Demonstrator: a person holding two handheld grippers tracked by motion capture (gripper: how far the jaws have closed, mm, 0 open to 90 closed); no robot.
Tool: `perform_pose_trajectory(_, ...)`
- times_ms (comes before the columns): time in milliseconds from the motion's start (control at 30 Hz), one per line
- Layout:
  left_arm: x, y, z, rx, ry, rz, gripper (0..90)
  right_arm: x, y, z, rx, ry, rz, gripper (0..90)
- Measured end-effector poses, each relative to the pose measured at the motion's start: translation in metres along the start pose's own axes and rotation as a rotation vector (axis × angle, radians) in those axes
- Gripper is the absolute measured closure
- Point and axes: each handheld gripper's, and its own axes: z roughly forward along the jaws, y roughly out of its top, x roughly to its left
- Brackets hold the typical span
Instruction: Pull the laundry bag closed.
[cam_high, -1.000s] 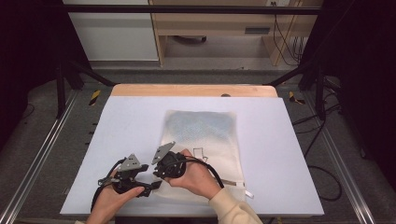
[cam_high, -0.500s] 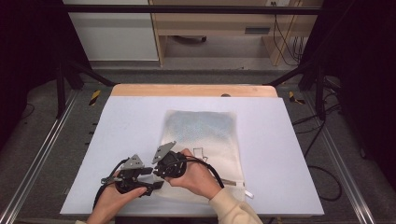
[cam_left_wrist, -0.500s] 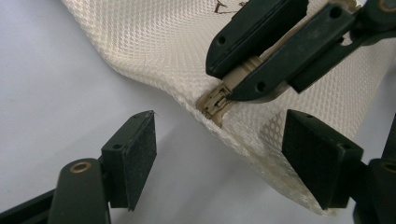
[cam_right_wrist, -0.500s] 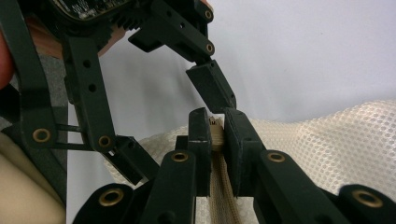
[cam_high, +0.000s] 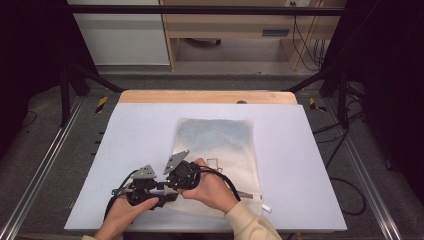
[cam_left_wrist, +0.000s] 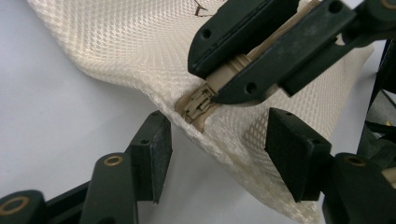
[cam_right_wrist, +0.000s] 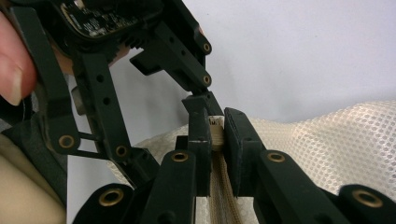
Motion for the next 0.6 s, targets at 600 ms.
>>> perform_pose_trajectory(600, 0.003, 0.0, 0.012, -0.001, -0.038, -0.009, 49.4, 0.0, 0.0, 0.001, 0.001, -0.004, -0.014, 81.8)
